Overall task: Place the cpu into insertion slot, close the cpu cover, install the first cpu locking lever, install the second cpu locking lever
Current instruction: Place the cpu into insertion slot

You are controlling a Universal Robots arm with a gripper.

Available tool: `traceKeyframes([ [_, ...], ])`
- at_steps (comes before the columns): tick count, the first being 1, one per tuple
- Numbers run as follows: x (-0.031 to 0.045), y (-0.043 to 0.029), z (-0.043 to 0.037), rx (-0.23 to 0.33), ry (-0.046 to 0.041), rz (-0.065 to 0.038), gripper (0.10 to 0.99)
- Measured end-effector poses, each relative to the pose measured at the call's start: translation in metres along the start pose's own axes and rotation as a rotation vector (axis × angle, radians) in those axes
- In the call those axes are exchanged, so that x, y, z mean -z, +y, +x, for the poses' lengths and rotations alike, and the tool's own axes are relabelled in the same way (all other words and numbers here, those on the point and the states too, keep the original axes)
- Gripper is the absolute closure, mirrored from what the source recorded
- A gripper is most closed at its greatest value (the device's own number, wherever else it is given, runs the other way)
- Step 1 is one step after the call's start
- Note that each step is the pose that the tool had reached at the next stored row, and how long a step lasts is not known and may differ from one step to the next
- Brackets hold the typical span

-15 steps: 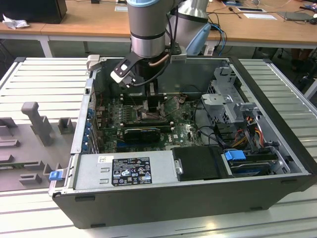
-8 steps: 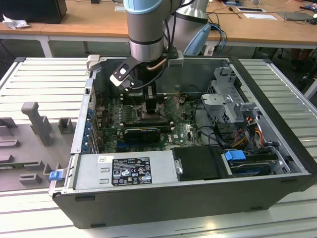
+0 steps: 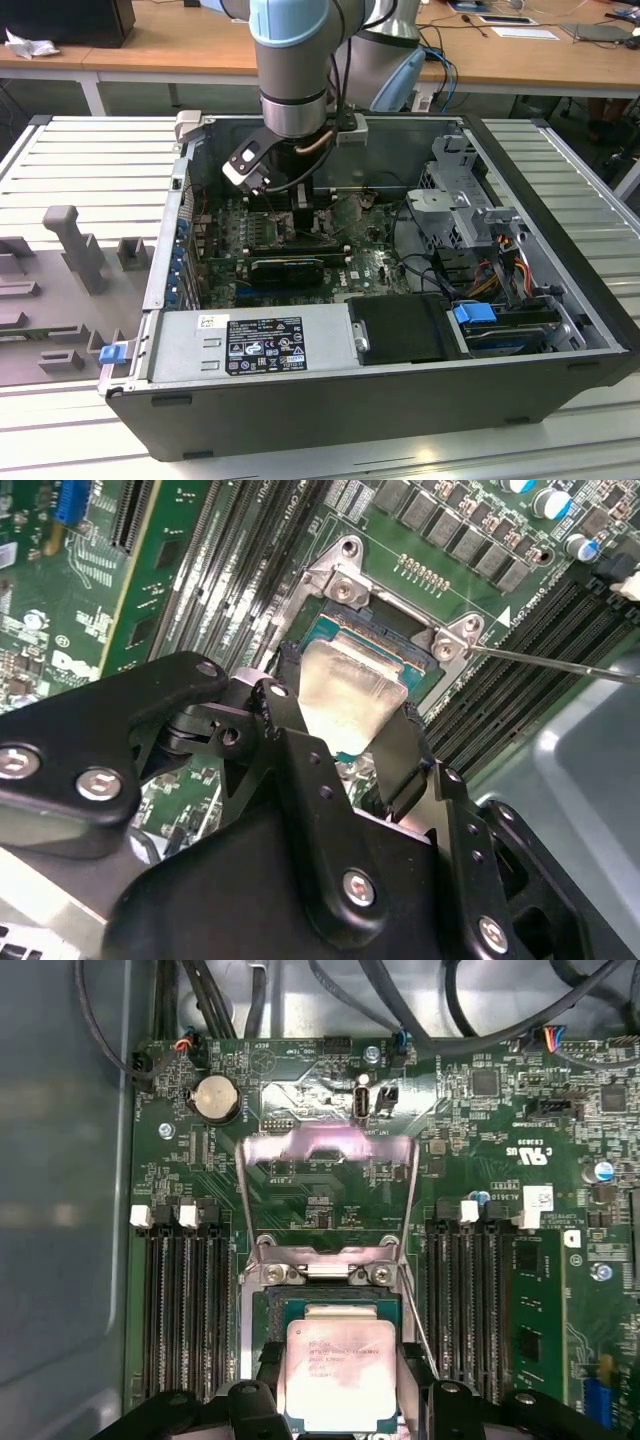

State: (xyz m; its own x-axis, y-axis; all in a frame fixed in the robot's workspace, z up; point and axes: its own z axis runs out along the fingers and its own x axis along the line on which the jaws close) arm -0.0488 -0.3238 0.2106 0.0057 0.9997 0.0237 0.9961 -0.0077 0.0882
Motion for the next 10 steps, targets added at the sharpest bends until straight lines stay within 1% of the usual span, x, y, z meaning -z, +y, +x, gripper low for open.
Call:
traceKeyframes([
  [3, -0.0028, -0.0002, 0.0018, 0.0, 0.0001, 0.0, 0.557],
  [10, -0.0093, -0.0008, 0.0027, 0.0, -0.0001, 0.0, 0.557],
])
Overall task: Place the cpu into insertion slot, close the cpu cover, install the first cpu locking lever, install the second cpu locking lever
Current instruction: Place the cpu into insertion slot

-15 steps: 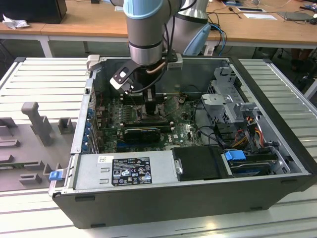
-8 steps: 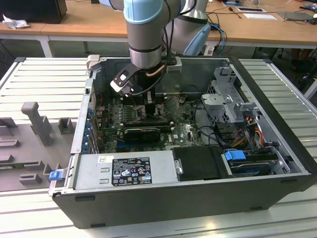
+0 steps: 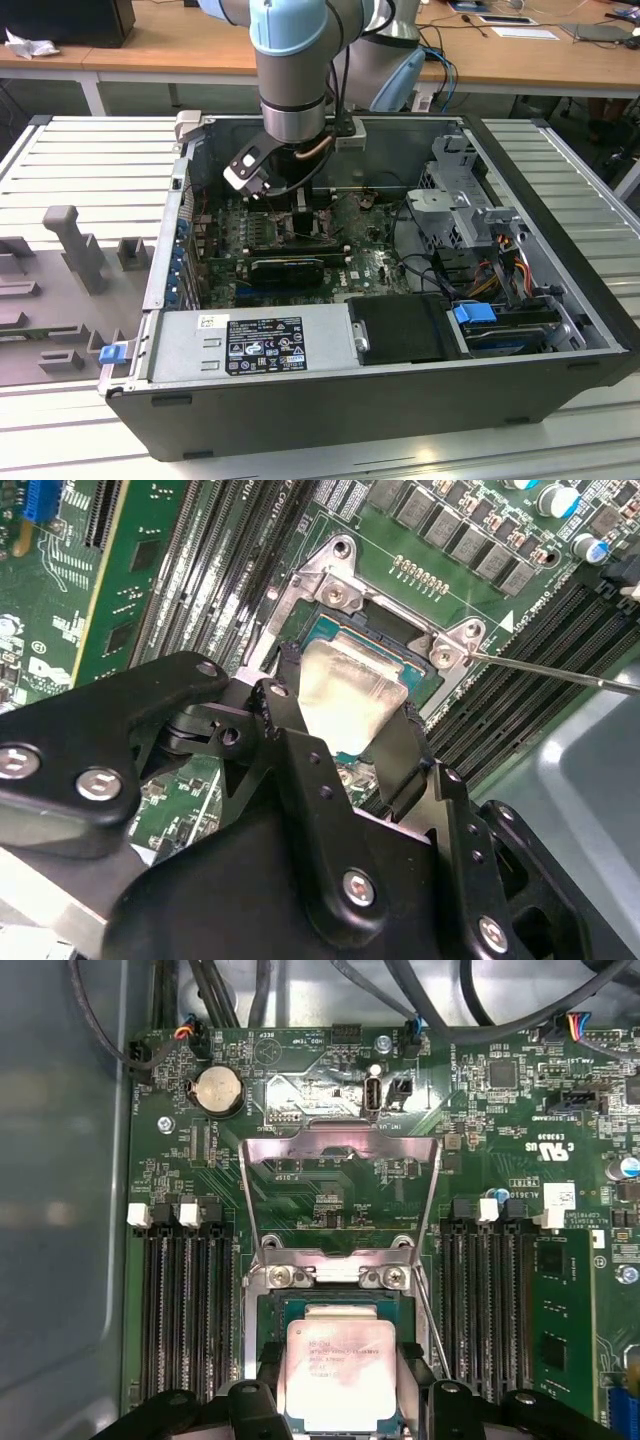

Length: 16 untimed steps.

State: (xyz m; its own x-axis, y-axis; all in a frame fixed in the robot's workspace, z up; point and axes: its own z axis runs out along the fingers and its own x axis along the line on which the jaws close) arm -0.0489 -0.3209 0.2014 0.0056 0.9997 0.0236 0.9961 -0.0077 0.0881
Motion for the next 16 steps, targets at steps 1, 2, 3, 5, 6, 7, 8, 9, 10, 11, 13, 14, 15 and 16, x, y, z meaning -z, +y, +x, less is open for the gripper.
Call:
traceKeyframes([
  [1, 0.0, 0.0, 0.0, 0.0, -0.0001, 0.0, 0.557],
  [2, -0.0002, -0.0001, 0.0, 0.0, 0.0, 0.0, 0.557],
  [3, -0.0002, 0.0, 0.0, 0.0, 0.0001, 0.0, 0.557],
  [5, -0.0004, -0.0001, 0.0, 0.0, 0.0001, 0.0, 0.482],
  [6, -0.0002, 0.0, 0.0001, 0.0, 0.0003, 0.0, 0.482],
  [7, 0.001, 0.0001, 0.0001, 0.0, 0.0002, 0.0, 0.482],
  [8, 0.0018, 0.0001, 0.0001, 0.0, 0.0002, 0.0, 0.482],
  [9, 0.0031, 0.0003, 0.0001, 0.0, 0.0002, 0.0, 0.482],
  [10, 0.0054, 0.0005, 0.0002, 0.0, 0.0002, 0.0, 0.482],
  [11, 0.0073, 0.0006, 0.0002, 0.0, 0.0002, 0.0, 0.482],
  [13, 0.0092, 0.0008, 0.0002, 0.0, 0.0001, 0.0, 0.482],
  [14, 0.01, 0.0009, 0.0003, -0.001, 0.0001, 0.0, 0.482],
  [15, 0.0105, 0.0009, 0.0003, -0.001, 0.0003, 0.0, 0.565],
  [16, 0.0105, 0.0009, 0.0003, -0.002, 0.0003, 0.0, 0.627],
])
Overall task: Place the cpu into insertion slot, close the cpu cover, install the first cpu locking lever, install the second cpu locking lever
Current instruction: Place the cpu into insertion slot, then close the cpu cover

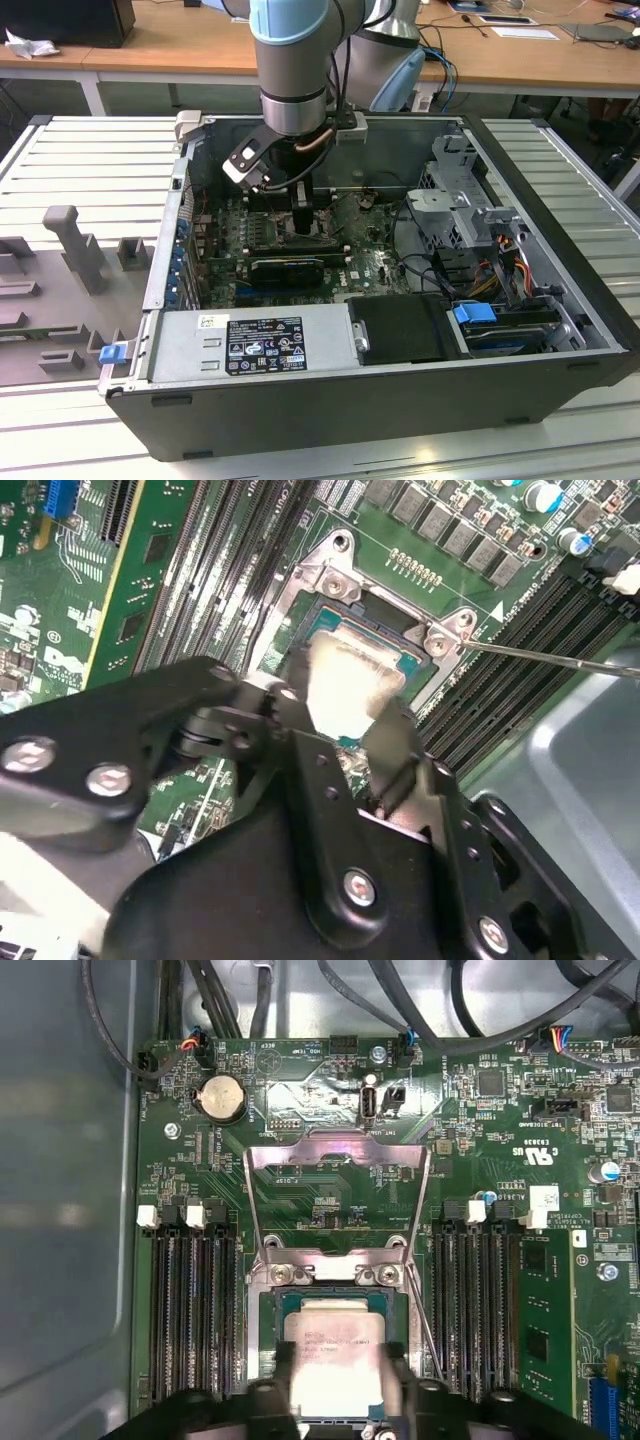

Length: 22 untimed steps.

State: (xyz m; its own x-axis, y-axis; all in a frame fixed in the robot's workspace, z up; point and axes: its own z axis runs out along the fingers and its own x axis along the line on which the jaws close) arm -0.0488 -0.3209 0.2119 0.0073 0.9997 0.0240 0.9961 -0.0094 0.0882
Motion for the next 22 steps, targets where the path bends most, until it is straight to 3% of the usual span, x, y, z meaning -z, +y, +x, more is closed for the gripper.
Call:
traceKeyframes([
  [2, 0.0003, 0.0, 0.0, -0.001, -0.0003, 0.0, 0.749],
  [3, 0.0004, 0.0, 0.0, -0.001, -0.0003, 0.0, 0.749],
  [7, 0.0013, 0.0001, 0.0, -0.001, -0.0004, 0.0, 0.98],
  [19, 0.0037, 0.0003, 0.0001, -0.002, -0.0002, 0.0, 0.98],
  [22, 0.0033, 0.006, -0.0003, -0.003, -0.0005, 0.003, 0.98],
])
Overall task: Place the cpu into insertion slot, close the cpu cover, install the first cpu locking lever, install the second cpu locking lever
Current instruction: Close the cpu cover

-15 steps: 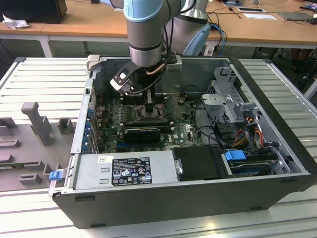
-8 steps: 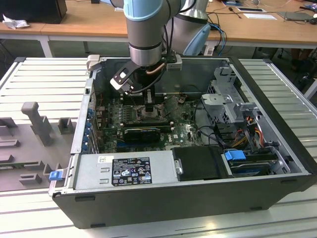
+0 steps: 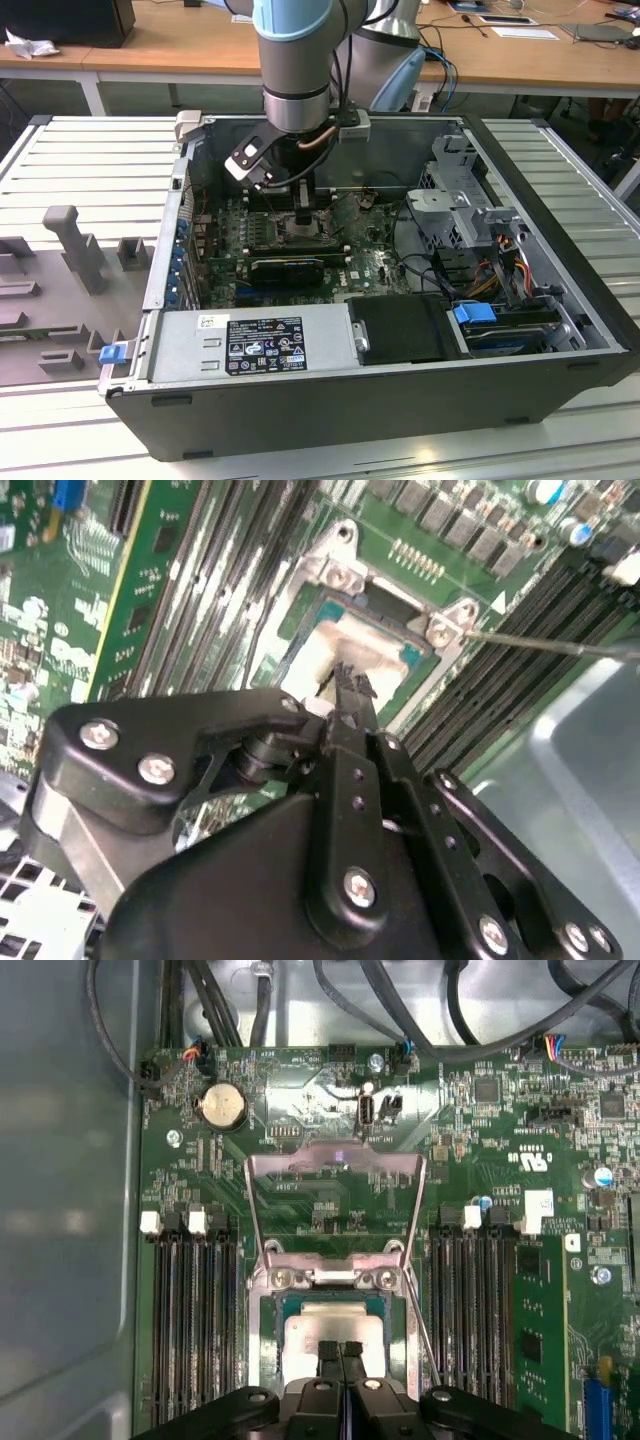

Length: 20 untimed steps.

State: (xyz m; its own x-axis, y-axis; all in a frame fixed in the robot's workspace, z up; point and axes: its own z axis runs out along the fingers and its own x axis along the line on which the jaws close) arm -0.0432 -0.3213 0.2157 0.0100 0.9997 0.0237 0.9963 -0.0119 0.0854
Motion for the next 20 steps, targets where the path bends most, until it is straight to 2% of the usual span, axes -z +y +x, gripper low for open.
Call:
traceKeyframes([
  [2, -0.0003, 0.0036, -0.0002, 0.0, 0.0, 0.001, 0.98],
  [4, -0.0009, 0.0106, -0.0004, -0.001, 0.001, 0.004, 0.98],
  [8, 0.0, 0.011, -0.0003, -0.001, 0.0008, 0.004, 0.98],
  [15, 0.0092, 0.0121, 0.0, -0.001, 0.0012, 0.004, 0.98],
  [18, 0.0088, 0.0176, -0.0001, -0.001, 0.001, 0.004, 0.98],
  [20, 0.013, 0.0181, 0.0001, -0.001, 0.001, 0.004, 0.98],
])
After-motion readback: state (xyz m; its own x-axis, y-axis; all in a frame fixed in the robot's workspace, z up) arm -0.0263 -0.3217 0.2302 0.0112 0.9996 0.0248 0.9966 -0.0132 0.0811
